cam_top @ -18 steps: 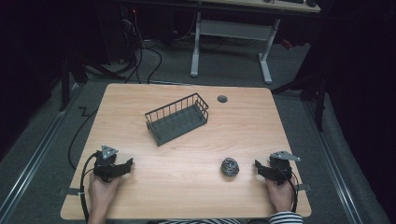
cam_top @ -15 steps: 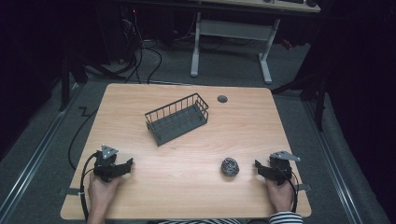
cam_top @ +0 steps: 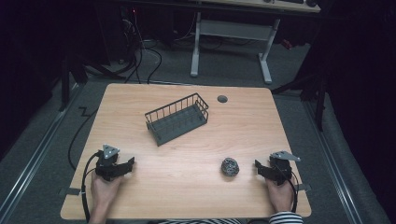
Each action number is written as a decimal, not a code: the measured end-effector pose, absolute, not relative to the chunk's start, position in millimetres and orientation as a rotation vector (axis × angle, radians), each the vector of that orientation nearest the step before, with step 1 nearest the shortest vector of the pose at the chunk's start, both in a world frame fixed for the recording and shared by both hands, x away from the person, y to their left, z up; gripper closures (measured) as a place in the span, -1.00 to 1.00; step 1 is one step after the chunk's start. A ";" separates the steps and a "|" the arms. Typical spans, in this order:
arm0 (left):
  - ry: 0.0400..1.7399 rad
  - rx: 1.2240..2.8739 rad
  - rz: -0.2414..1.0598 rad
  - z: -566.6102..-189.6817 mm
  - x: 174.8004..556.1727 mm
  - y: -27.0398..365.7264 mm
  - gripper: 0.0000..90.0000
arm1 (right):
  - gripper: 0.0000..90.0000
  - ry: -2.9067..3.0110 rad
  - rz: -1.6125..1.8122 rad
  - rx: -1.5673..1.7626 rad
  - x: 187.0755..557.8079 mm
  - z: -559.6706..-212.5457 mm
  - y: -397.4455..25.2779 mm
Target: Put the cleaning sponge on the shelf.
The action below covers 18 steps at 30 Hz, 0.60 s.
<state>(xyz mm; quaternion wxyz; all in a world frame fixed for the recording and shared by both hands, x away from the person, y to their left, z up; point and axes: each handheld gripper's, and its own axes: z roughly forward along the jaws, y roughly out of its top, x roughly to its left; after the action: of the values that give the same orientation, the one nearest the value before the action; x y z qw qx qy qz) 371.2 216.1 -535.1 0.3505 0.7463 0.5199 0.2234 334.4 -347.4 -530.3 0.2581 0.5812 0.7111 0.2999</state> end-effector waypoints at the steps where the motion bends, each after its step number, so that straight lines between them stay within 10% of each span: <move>1: 1.346 1.933 0.578 -535.1 371.2 216.1 -0.41 | -0.26 1.928 0.813 1.576 334.4 -530.3 -347.3; 18: 1.263 1.919 0.472 -505.3 384.7 202.3 -0.41 | -0.26 1.934 0.811 1.571 334.1 -530.1 -346.9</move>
<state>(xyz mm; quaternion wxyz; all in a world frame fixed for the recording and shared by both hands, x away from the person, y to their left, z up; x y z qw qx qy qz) 384.7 202.3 -505.3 0.3879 0.7542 0.4963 0.1856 334.1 -346.9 -530.1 0.2578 0.5792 0.7132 0.2992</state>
